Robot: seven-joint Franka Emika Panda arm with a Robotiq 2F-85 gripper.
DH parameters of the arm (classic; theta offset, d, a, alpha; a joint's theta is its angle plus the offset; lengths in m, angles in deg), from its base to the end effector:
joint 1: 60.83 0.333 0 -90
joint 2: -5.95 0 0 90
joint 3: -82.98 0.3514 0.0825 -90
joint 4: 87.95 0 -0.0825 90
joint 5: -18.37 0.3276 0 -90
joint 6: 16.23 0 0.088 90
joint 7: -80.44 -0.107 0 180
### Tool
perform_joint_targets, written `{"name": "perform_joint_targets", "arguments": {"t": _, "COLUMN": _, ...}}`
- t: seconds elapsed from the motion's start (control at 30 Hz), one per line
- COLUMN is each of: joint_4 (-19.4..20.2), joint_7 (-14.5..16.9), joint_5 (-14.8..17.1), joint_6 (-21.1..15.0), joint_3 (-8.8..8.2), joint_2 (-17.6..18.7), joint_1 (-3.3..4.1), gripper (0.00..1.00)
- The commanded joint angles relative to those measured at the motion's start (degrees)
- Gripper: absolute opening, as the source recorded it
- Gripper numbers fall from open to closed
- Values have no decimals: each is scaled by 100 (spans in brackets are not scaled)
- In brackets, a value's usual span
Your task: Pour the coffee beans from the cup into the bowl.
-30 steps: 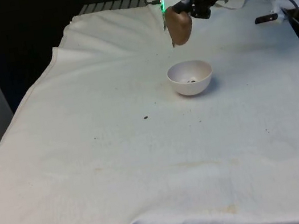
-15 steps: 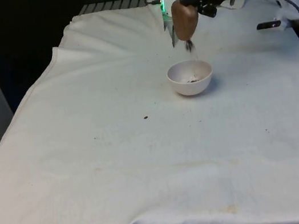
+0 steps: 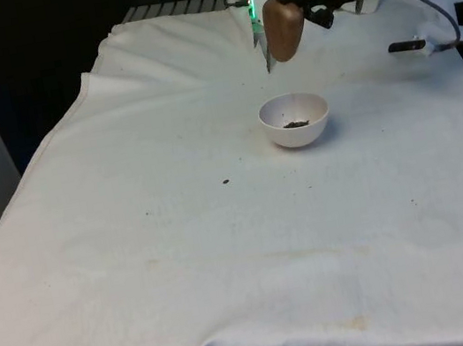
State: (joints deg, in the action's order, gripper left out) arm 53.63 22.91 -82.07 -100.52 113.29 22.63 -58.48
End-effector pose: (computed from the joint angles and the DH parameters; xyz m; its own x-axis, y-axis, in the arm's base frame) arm 0.4213 0.1289 0.3083 0.7748 0.6183 -0.1319 0.0902 0.0985 0.9910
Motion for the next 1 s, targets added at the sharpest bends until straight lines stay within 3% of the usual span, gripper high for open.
{"name": "perform_joint_targets", "arguments": {"t": 0.0, "joint_4": 6, "joint_7": -103, "joint_5": -63, "joint_6": 80, "joint_3": -11, "joint_2": 29, "joint_1": 17, "gripper": 0}}
{"name": "perform_joint_targets", "arguments": {"t": 0.3, "joint_4": -6, "joint_7": -424, "joint_5": -109, "joint_6": 338, "joint_3": 23, "joint_2": 143, "joint_1": 11, "gripper": 0}}
{"name": "perform_joint_targets", "arguments": {"t": 0.97, "joint_4": -6, "joint_7": -424, "joint_5": -97, "joint_6": 332, "joint_3": 23, "joint_2": 143, "joint_1": 0, "gripper": 0}}
